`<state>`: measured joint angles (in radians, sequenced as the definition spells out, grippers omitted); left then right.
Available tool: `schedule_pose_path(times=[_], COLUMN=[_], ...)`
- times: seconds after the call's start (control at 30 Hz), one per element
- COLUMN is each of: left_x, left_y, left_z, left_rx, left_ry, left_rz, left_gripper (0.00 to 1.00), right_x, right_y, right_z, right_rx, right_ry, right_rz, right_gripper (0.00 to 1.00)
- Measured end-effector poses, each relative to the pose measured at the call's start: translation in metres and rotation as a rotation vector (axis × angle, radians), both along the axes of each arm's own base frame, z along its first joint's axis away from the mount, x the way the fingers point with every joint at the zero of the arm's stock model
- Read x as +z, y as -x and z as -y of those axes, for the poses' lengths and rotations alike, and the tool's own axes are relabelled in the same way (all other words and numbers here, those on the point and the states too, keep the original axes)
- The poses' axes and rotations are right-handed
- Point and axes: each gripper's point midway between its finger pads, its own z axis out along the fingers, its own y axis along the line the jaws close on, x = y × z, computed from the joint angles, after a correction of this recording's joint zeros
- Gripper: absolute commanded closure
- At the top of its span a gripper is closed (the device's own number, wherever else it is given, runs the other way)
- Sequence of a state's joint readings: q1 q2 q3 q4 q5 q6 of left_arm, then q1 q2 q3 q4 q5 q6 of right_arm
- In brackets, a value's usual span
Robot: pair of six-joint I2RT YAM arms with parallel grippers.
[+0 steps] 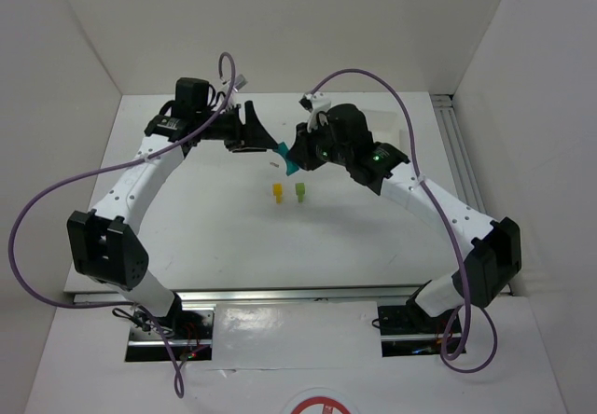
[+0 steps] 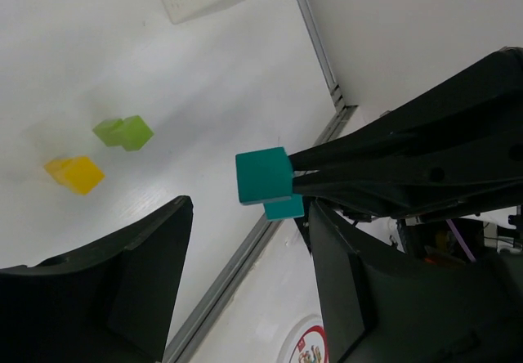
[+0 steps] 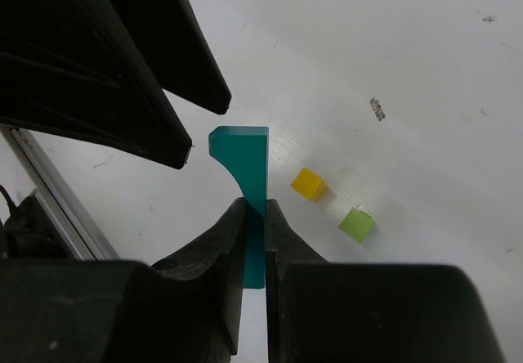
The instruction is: Build the wood block tower
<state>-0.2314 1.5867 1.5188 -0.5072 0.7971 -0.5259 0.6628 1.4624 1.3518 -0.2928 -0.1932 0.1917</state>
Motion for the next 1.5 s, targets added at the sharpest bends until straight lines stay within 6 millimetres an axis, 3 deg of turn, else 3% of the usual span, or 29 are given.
schedule_pose_path(times=[0.37,0.6,0.9,1.03,1.23,1.5], left_x=[0.01,0.001,-0.005,-0.002,0.002,-0.023], left_y=[0.001,-0.003,-0.002,-0.007,-0.04,-0.068], left_z=[0.006,0.009,0.014,0.013,0.003,-0.003], left_rx=[-0.031,-0.037,-0.055,-0.042,0.007,0.044], left_ry=[0.047,0.046,0.047,0.044,0.039,0.034], left_rz=[0.017,-0.008,-0.029,-0.023,-0.005,-0.075], left_gripper=[0.3,0.36,0.33,0.31,0.33,0.37], right_x=[0.0,0.001,0.001,-0.003,-0.008,-0.026], right_y=[0.002,0.003,0.005,-0.012,-0.042,-0.067], right_z=[-0.001,-0.003,-0.011,-0.015,-0.023,-0.031], right_rx=[0.016,0.027,0.055,0.028,-0.005,-0.018], right_ry=[0.004,0.005,0.012,0.053,0.111,0.177], right_rz=[0.007,0.01,0.018,0.038,0.085,0.101], right_gripper=[0.85,0.85,0.85,0.85,0.85,0.85])
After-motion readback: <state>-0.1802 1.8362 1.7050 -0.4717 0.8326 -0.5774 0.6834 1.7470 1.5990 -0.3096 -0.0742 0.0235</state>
